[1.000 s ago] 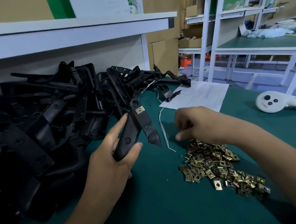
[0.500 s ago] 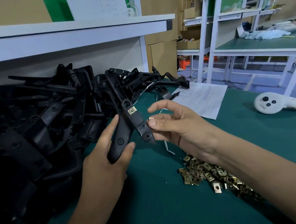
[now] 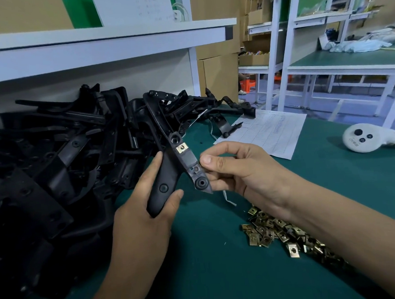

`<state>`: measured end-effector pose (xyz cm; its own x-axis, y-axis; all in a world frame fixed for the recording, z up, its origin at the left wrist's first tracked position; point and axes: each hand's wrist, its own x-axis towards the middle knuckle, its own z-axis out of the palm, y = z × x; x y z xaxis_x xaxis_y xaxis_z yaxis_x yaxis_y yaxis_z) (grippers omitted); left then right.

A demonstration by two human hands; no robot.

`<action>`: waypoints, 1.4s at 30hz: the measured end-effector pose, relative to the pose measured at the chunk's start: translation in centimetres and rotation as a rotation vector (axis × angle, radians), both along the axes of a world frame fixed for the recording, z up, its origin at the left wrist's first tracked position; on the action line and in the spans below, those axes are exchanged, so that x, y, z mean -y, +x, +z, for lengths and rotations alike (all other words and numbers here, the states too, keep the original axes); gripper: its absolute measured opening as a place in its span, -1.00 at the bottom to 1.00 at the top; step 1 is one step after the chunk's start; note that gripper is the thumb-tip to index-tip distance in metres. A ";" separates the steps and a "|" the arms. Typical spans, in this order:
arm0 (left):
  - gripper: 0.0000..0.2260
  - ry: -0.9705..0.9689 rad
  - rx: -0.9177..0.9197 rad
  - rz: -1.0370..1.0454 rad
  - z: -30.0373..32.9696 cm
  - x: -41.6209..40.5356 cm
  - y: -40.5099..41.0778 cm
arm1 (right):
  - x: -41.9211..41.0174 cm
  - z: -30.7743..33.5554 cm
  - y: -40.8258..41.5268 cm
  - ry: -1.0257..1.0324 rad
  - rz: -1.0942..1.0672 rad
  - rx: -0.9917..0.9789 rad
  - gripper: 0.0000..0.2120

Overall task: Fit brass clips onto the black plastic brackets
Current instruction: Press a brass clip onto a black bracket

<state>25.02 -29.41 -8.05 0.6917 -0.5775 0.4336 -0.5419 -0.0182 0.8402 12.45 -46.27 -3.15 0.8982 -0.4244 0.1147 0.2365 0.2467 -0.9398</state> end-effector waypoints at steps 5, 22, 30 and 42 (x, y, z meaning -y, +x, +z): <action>-0.32 0.025 0.018 -0.006 0.1 -0.2 -0.1 | -0.2 0.0 -0.2 -0.153 -0.062 0.030 -0.86; -0.40 0.019 0.018 -0.316 -0.6 0.0 0.5 | 1.3 0.7 -1.1 -0.182 0.306 -0.032 -0.94; -0.40 0.015 0.060 -0.247 -0.6 0.0 0.3 | 0.0 0.0 -0.5 -0.143 0.416 -0.156 -0.62; -0.09 0.016 0.110 -0.261 0.5 0.1 -0.9 | -1.2 1.2 -2.4 0.064 0.371 -0.034 -0.70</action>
